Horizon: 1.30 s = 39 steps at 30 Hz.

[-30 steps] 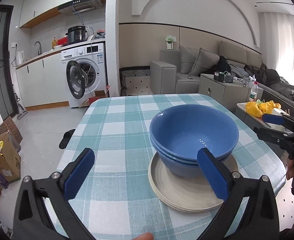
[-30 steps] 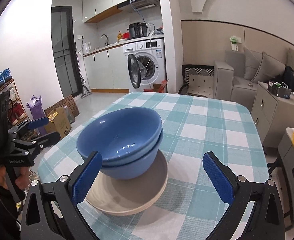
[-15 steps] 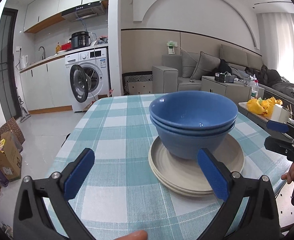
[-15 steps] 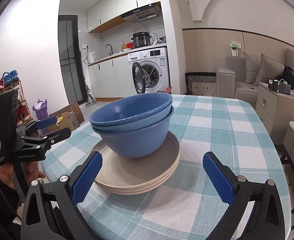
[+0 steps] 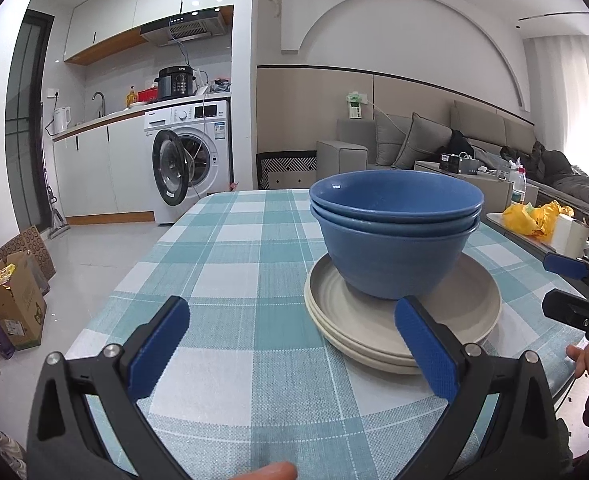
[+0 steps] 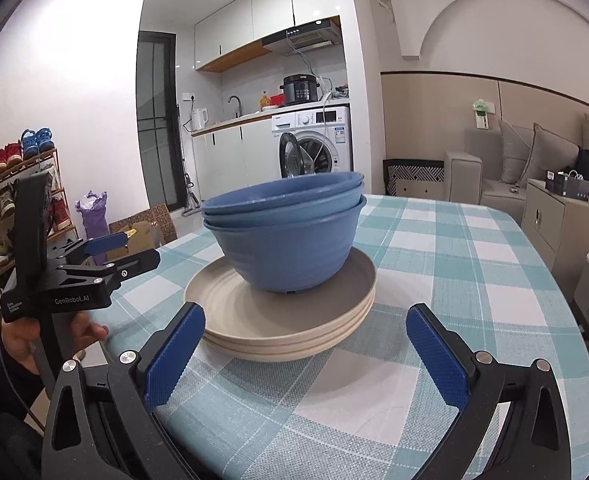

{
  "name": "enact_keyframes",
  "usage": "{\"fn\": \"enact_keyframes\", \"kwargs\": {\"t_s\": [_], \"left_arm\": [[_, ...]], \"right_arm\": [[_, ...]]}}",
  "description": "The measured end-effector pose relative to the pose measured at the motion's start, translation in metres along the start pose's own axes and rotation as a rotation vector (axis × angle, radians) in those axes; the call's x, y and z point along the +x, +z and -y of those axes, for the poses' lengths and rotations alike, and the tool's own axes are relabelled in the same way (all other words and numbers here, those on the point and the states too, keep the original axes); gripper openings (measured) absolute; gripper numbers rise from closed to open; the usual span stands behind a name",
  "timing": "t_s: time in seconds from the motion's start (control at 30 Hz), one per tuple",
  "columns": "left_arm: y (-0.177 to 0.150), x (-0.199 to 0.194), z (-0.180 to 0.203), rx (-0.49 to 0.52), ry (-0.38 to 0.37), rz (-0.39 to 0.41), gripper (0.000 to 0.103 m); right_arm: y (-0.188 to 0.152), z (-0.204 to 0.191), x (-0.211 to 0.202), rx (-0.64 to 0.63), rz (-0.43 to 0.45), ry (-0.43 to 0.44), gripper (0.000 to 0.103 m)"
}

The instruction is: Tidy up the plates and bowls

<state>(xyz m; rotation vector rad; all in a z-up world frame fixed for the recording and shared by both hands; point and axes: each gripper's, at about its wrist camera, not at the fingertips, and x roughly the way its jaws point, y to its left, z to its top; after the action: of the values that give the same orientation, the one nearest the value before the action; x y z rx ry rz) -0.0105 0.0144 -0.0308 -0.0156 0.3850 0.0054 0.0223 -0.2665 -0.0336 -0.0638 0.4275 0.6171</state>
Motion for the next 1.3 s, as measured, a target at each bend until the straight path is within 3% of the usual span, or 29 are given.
{"fn": "enact_keyframes", "kwargs": {"t_s": [1.3], "left_arm": [[-0.010,0.007,-0.002,-0.024,0.009,0.010,0.103]], "right_arm": [[-0.015,0.001,0.005,0.012,0.011,0.029,0.102]]}}
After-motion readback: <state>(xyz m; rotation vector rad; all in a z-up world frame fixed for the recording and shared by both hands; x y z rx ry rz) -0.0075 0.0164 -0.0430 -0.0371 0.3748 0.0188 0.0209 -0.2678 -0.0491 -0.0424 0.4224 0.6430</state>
